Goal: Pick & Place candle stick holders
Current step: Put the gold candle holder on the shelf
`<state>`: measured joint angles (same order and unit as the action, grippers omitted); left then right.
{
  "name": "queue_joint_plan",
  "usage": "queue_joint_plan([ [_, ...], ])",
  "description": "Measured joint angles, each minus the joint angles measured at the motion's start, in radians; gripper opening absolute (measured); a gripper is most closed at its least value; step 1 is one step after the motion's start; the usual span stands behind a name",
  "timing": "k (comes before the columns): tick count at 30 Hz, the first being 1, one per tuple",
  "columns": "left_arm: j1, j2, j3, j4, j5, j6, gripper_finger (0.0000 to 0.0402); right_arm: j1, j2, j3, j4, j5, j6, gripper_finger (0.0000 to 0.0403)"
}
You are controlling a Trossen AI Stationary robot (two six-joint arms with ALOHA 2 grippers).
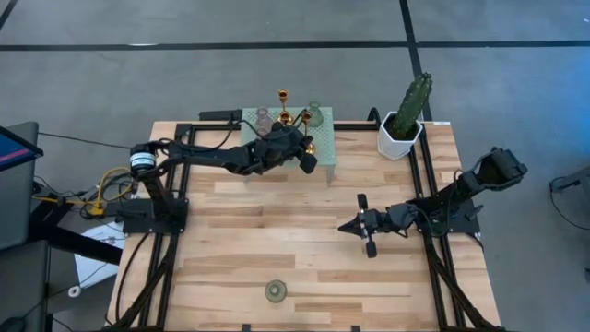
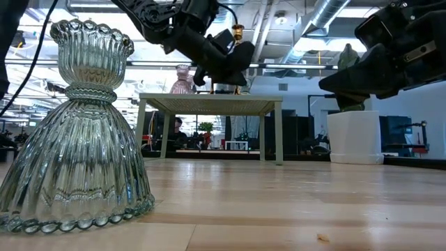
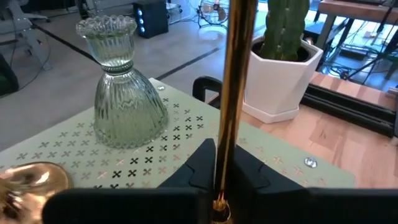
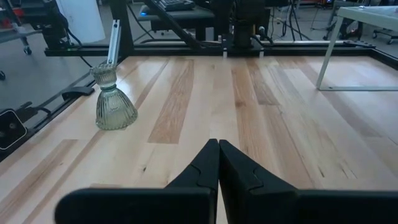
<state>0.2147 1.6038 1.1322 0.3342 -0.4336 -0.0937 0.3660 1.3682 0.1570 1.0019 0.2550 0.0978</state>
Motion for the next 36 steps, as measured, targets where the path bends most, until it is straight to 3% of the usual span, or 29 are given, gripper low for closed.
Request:
queue_joint_plan([
  [10, -0.006, -0.006, -0.002, 0.032, 0.101, 0.037, 0.0078, -0.010, 0.000, 0.000, -0.004, 0.000, -0.002, 0.0000],
  [27, -0.006, -0.010, -0.002, 0.030, 0.096, 0.037, 0.0222, -0.015, 0.000, 0.000, -0.005, 0.000, 0.000, 0.0000],
  [36, -0.021, -0.076, -0.002, -0.073, 0.083, 0.037, 0.0225, -0.015, 0.000, 0.000, -0.006, 0.000, -0.001, 0.0000],
])
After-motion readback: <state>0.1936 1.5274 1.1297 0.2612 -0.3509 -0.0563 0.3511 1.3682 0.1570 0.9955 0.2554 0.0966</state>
